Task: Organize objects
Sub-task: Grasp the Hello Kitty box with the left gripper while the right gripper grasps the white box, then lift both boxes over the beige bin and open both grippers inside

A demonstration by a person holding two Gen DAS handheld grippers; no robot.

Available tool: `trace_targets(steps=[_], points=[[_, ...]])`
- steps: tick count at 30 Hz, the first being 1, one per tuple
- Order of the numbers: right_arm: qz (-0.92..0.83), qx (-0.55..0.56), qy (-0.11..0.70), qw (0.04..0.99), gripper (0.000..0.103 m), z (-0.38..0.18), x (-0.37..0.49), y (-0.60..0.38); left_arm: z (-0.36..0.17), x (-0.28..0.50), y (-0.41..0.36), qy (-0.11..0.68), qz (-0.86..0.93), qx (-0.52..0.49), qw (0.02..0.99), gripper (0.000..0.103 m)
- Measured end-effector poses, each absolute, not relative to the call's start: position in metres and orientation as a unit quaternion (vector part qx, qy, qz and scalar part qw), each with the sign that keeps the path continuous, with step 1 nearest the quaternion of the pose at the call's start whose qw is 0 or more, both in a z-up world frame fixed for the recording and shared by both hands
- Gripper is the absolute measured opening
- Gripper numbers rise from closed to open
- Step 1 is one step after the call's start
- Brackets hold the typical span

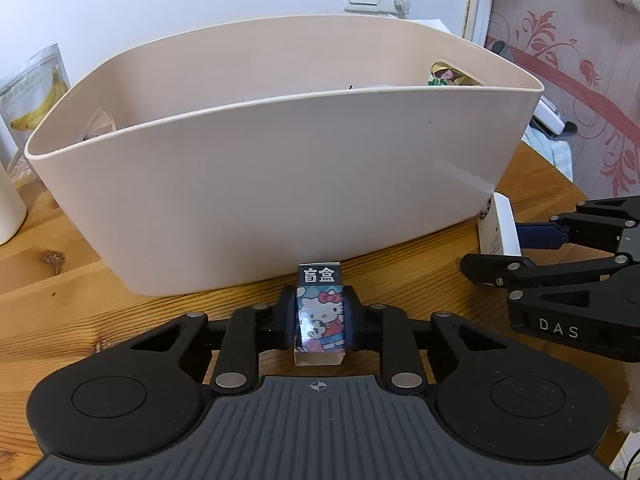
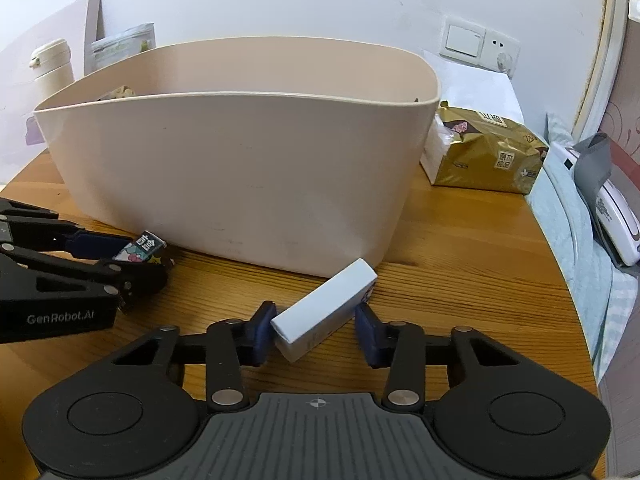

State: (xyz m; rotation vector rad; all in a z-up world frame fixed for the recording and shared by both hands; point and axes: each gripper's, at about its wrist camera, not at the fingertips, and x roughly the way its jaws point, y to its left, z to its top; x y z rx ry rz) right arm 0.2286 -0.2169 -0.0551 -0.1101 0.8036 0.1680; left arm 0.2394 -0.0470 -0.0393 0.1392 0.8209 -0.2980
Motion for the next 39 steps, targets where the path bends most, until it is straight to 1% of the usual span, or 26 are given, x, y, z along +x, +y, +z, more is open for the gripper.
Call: trace_targets(steps=[10,13,14,23,31,39], points=[[0.08,-0.058,0.394,0.914,0.025,-0.052,0.217,-0.216,-0.035,0.225,-0.034,0.392,-0.146,0.052,0.907,0.023],[0.079,-0.055,0.393,0.914,0.019,-0.052,0.213,-0.216,-0.03,0.22,-0.03,0.387,-0.144,0.049,0.909,0.023],[0.08,-0.053,0.394,0.914,0.014,-0.052,0.212,-0.217,-0.029,0.219,-0.029,0.385,-0.144,0.048,0.91,0.023],[0.089,-0.055,0.38,0.919,0.014,-0.042,0.2,-0.215,-0.014,0.204,-0.019,0.366,-0.14,0.042,0.919,0.023],[0.092,-0.048,0.351,0.931,0.014,-0.019,0.185,-0.219,-0.003,0.191,-0.002,0.352,-0.133,0.035,0.926,0.023],[0.091,-0.044,0.32,0.942,0.014,0.005,0.173,-0.224,0.023,0.186,0.01,0.32,-0.13,0.032,0.938,0.023]])
